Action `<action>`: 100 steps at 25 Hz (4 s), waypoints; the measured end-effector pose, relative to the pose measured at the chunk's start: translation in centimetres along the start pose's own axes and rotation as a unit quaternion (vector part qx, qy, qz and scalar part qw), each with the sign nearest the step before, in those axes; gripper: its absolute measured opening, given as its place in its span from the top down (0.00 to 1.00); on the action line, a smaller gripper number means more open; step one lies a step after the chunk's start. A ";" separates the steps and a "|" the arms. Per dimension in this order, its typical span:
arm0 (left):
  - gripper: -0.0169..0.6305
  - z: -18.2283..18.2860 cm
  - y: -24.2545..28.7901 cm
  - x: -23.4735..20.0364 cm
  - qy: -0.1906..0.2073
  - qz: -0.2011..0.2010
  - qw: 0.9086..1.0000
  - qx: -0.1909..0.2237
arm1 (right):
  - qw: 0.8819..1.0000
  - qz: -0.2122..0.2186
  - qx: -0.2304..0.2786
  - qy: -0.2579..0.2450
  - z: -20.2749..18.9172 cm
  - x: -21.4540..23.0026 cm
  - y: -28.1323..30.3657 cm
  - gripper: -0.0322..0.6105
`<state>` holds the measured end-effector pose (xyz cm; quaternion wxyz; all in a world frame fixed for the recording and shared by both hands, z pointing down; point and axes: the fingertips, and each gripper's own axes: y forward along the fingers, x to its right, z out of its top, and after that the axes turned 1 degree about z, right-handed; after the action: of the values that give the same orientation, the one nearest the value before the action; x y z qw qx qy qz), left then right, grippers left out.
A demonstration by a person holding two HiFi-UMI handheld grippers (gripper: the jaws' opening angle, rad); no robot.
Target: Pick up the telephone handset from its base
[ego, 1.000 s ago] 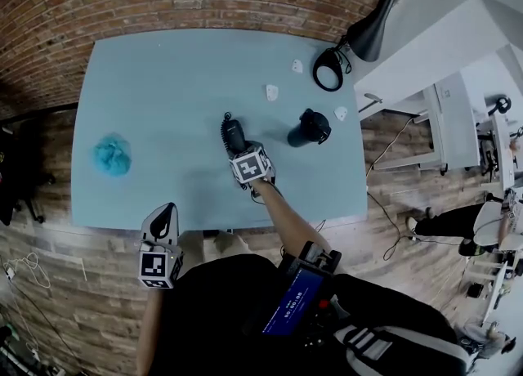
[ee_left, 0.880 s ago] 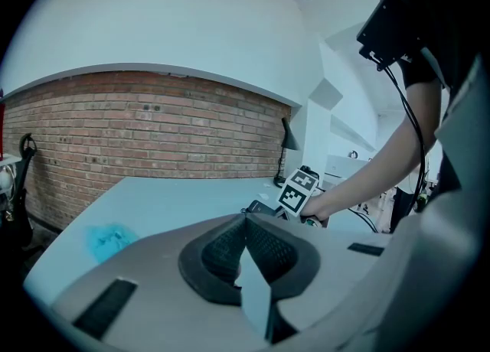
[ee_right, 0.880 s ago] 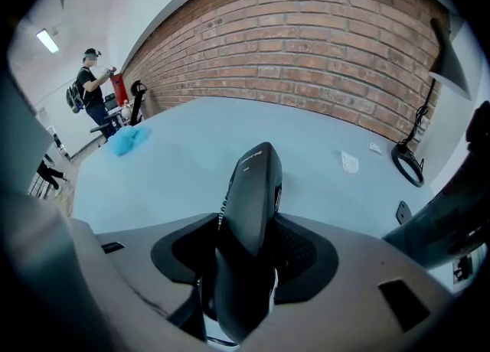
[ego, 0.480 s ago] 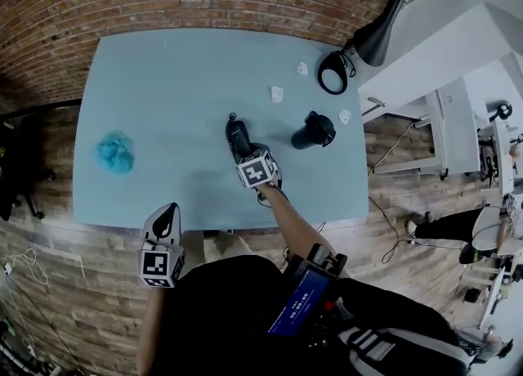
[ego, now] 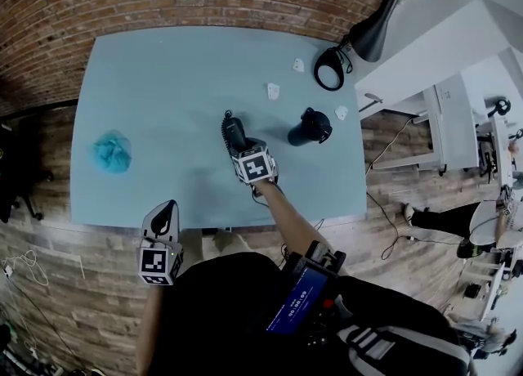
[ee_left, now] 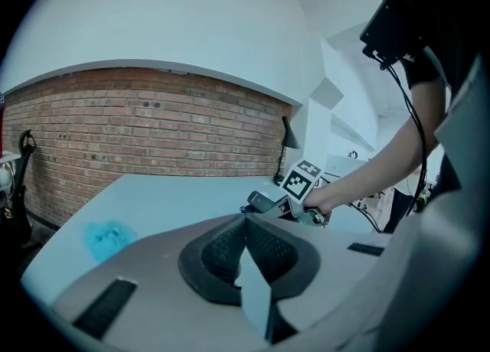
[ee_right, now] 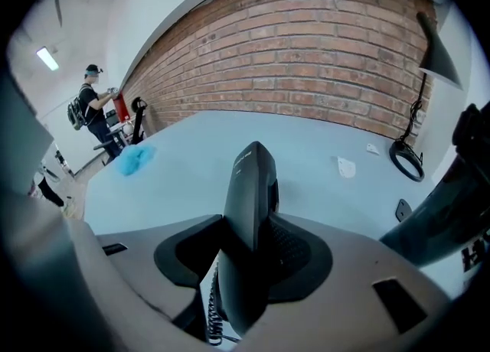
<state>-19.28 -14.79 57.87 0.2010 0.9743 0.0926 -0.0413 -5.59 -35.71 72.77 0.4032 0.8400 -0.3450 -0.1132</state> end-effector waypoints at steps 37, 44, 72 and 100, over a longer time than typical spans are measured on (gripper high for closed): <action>0.95 3.3 3.7 3.8 0.036 -0.052 0.997 0.034 | 0.966 0.082 0.205 0.132 11.0 1.9 -8.8 0.65; 0.95 4.5 4.6 4.2 0.045 -0.058 0.996 0.045 | 0.951 0.095 0.259 0.136 15.2 2.2 -11.9 0.66; 0.95 9.1 5.6 4.7 0.061 -0.077 0.991 0.092 | 0.867 0.153 0.469 0.068 26.6 -1.3 -29.7 0.69; 0.95 14.8 3.4 7.3 0.111 -0.108 0.976 0.152 | 0.838 0.133 0.529 0.004 22.2 -4.8 -37.2 0.70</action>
<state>-12.12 -22.57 44.80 0.0331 0.9763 0.2116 0.0316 -1.35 -29.50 29.80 -0.0902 0.8717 -0.4595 0.1445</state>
